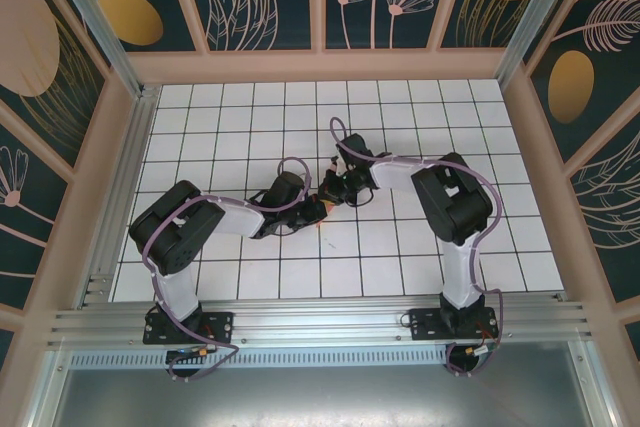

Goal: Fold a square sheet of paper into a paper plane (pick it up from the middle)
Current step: Fold the wing for the fifth time at the center of the table.

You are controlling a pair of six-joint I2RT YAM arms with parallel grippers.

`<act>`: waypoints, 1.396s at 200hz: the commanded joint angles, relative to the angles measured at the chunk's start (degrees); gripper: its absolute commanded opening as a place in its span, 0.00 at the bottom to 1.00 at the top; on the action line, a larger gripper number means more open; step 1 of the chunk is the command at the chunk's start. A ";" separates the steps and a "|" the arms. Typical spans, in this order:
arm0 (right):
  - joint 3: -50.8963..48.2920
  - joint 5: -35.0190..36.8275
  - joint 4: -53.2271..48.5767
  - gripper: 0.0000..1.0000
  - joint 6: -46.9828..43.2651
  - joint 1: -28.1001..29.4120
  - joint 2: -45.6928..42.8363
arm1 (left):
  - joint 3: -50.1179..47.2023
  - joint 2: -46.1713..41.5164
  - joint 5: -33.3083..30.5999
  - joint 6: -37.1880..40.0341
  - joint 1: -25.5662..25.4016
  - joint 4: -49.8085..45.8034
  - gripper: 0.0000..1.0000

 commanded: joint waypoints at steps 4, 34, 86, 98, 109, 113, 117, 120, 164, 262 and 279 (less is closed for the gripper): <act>2.06 6.74 0.02 0.01 -2.63 -3.95 3.79 | -2.14 2.08 -0.27 0.83 -0.20 -6.10 0.00; 3.43 5.36 0.40 0.01 -3.60 -4.97 4.68 | -1.94 2.44 0.02 1.56 -0.33 -6.84 0.00; 4.78 2.25 0.39 0.02 -5.32 -5.24 4.77 | -0.95 2.12 0.60 2.11 -0.35 -6.99 0.00; 4.44 1.92 0.24 0.02 -5.71 -5.20 4.67 | -0.27 1.39 0.63 2.19 -0.37 -7.33 0.00; 4.19 1.14 0.24 0.02 -5.98 -5.21 4.46 | 0.46 -0.09 0.80 2.07 -0.23 -7.35 0.00; 4.09 0.58 0.36 0.02 -6.09 -5.24 4.31 | 0.76 -0.89 0.80 2.17 -0.21 -7.25 0.00; 3.94 -0.08 0.61 0.02 -6.20 -5.15 4.13 | 1.06 -1.86 0.60 2.12 -0.07 -7.19 0.02; 3.77 -0.68 0.76 0.02 -6.28 -5.21 3.98 | 1.27 -2.61 0.30 1.94 0.01 -7.06 0.04; 4.36 -4.77 1.71 0.05 -6.89 -4.93 2.01 | -0.05 -13.43 -4.46 -1.63 1.73 -3.43 0.16; 4.06 -5.56 2.20 0.05 -5.85 -4.65 2.33 | 2.57 -2.65 -1.53 -4.95 1.03 4.29 0.12; 4.00 -5.49 2.14 0.05 -5.67 -4.59 2.70 | 5.02 0.10 -2.25 -4.72 1.05 2.08 0.11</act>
